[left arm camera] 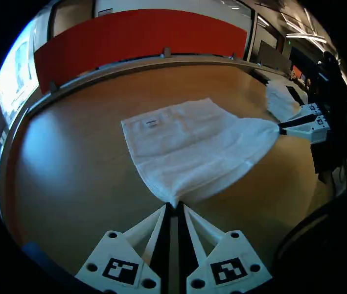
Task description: Fold towel
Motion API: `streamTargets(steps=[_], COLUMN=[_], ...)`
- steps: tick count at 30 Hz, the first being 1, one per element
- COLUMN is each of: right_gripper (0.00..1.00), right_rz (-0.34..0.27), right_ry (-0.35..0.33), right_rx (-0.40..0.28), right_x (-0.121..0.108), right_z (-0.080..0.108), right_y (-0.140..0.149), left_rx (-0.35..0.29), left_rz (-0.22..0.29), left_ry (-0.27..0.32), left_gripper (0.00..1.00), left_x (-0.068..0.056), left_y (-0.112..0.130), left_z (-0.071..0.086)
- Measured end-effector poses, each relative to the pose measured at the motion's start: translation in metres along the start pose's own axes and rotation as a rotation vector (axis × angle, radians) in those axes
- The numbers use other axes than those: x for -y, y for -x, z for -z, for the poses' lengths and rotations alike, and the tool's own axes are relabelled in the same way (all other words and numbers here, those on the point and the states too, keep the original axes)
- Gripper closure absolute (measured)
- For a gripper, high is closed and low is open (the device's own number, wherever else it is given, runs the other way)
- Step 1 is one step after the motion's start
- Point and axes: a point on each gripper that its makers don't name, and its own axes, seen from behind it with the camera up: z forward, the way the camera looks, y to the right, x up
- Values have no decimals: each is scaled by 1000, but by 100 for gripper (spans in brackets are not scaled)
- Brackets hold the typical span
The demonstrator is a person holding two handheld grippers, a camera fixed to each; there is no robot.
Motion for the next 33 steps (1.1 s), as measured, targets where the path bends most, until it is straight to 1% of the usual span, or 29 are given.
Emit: streamTargets(steps=[8, 14, 20, 23, 26, 33], right_gripper=[94, 94, 94, 94, 94, 94], right_rz=[-4, -6, -13, -18, -22, -11], right_ry=[-2, -6, -12, -13, -14, -10], right_rx=[-35, -35, -29, -26, -21, -13], right_x=[4, 9, 17, 19, 18, 15], right_z=[31, 51, 67, 70, 70, 66], right_y=[-28, -36, -37, -36, -34, -34], left_rx=[-2, 6, 28, 32, 39, 35], left_rz=[1, -3, 1, -3, -3, 7], left_ry=[15, 29, 47, 52, 54, 49], left_gripper=[91, 91, 91, 91, 91, 91], left_x=[-8, -16, -24, -27, -29, -29], left_y=[-12, -15, -9, -7, -4, -8], left_z=[30, 49, 62, 66, 66, 62])
